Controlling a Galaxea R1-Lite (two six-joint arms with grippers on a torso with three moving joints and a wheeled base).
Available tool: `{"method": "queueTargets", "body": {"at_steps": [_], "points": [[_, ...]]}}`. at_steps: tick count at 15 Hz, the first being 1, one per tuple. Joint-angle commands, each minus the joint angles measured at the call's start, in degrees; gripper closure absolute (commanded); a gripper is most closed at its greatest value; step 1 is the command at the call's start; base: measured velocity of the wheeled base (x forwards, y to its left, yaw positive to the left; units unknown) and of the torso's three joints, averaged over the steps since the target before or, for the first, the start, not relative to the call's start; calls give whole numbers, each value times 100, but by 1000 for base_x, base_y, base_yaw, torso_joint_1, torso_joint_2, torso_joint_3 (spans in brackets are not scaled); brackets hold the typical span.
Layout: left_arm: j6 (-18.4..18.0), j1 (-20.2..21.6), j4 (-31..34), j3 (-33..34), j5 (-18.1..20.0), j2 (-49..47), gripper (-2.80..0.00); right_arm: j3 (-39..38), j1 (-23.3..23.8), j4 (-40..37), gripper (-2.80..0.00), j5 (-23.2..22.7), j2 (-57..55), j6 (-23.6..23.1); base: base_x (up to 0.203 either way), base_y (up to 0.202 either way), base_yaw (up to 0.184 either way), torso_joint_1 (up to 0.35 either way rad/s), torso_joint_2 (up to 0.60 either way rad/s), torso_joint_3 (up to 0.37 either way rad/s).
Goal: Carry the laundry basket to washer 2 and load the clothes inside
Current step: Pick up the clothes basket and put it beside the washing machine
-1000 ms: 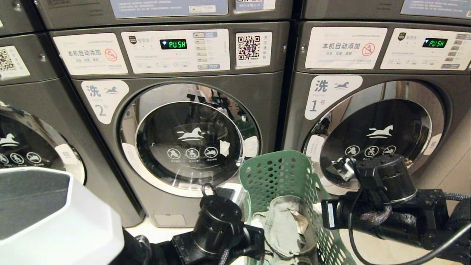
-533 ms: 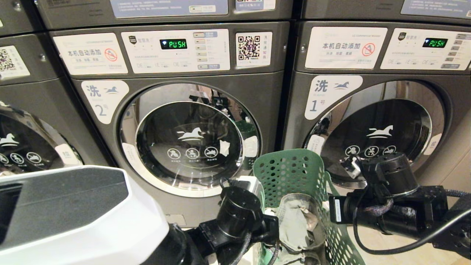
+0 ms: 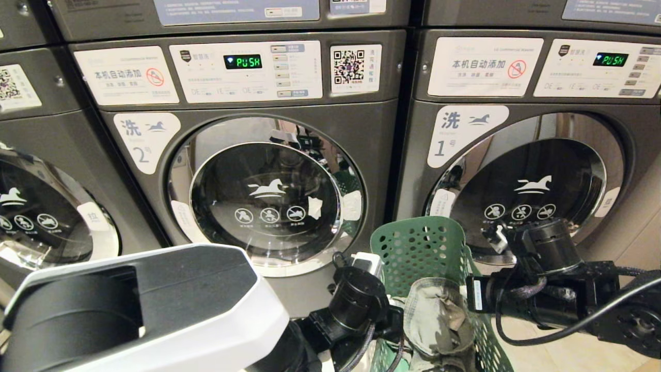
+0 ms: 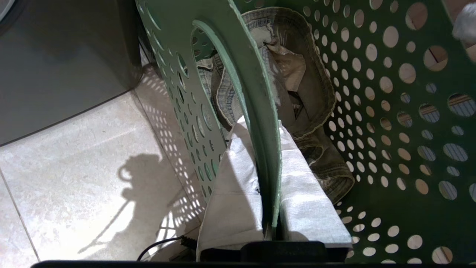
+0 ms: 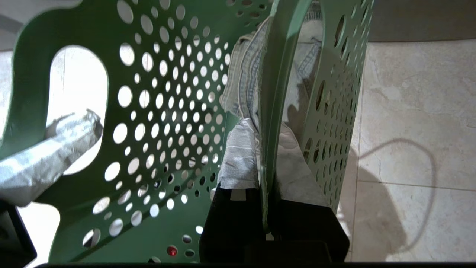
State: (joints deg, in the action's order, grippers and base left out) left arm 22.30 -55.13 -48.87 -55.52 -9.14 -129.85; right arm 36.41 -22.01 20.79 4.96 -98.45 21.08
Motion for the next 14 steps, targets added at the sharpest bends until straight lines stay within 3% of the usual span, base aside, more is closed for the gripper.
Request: {"method": "queueTargets", "body": {"at_steps": [1, 4, 14], "points": [[12, -7, -26, -12, -9, -93, 0, -39, 97, 135, 0, 5, -169, 9, 0, 0, 0, 0, 0, 0], [12, -16, -29, -62, 0, -135, 0, -117, 171, 497, 0, 5, -324, 2, 0, 0, 0, 0, 0, 0], [3, -209, -26, -413, 0, -349, 0, -183, 182, 514, 0, 10, -447, 19, 0, 0, 0, 0, 0, 0]]}}
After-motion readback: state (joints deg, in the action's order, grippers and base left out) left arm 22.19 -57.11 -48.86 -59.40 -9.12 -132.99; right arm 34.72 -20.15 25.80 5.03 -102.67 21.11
